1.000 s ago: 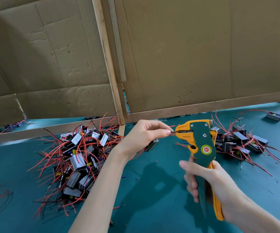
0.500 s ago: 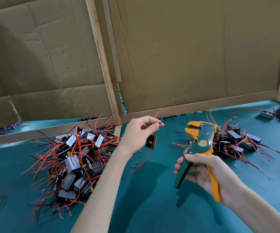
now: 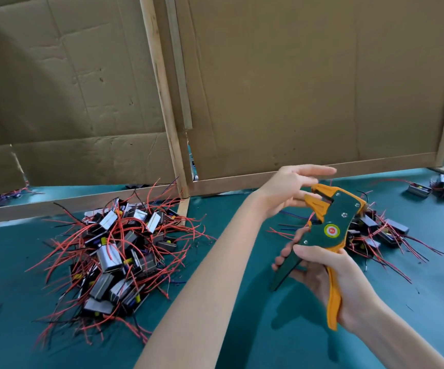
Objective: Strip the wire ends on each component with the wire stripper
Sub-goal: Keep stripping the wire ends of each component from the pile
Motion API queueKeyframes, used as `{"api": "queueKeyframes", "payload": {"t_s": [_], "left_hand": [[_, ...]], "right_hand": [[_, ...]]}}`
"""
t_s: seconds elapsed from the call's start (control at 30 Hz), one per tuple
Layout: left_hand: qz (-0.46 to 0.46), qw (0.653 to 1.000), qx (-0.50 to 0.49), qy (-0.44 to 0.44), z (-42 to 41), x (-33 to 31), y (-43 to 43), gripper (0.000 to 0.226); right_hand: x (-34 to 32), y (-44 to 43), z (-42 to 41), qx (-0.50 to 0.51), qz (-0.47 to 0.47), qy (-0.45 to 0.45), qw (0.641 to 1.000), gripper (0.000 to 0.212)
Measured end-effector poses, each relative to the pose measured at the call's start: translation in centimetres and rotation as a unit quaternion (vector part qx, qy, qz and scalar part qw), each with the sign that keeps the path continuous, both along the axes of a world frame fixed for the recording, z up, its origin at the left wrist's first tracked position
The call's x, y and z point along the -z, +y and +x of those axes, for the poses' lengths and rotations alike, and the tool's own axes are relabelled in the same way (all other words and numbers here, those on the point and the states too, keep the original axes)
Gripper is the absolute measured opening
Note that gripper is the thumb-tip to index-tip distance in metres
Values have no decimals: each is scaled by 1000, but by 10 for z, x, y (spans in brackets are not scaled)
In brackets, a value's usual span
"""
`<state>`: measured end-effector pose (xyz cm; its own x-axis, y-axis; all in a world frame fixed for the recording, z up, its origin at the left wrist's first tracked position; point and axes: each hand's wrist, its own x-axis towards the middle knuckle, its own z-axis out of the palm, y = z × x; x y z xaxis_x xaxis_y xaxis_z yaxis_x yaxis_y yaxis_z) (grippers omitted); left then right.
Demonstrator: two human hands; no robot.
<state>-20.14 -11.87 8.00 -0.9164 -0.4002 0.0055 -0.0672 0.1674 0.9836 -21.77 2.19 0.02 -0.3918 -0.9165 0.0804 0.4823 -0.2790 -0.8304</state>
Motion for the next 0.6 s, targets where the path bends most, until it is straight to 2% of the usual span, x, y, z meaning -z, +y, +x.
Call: {"api": "queueKeyframes", "payload": {"t_s": [0.1, 0.17, 0.2, 0.27, 0.3, 0.37, 0.43, 0.5, 0.6], "left_hand": [[-82, 990, -115, -11, 25, 2, -9, 34], [-200, 964, -169, -37, 53, 3, -21, 35], [-274, 938, -200, -65, 69, 4, -28, 36], [-400, 860, -288, -133, 103, 6, -42, 38], [-435, 818, -340, -160, 120, 6, -49, 36], [-468, 746, -420, -219, 150, 9, -63, 30], [-465, 699, -445, -311, 172, 14, -75, 24], [-451, 676, -438, -385, 185, 23, -81, 22], [-477, 645, -431, -414, 189, 36, -84, 25]], "right_hand": [[0, 0, 0, -10, 22, 1, 1000, 20], [2, -1, 0, -18, 38, 6, 999, 23], [2, -1, 0, -22, 45, 9, 999, 22], [3, -1, 2, -27, 56, 11, 998, 19], [4, -2, 2, -30, 61, 12, 998, 18], [5, -2, 3, -35, 73, 17, 997, 16], [6, -2, 4, -41, 84, 19, 995, 17], [7, -2, 3, -41, 91, 20, 995, 20], [7, -3, 2, -37, 94, 23, 995, 25]]}}
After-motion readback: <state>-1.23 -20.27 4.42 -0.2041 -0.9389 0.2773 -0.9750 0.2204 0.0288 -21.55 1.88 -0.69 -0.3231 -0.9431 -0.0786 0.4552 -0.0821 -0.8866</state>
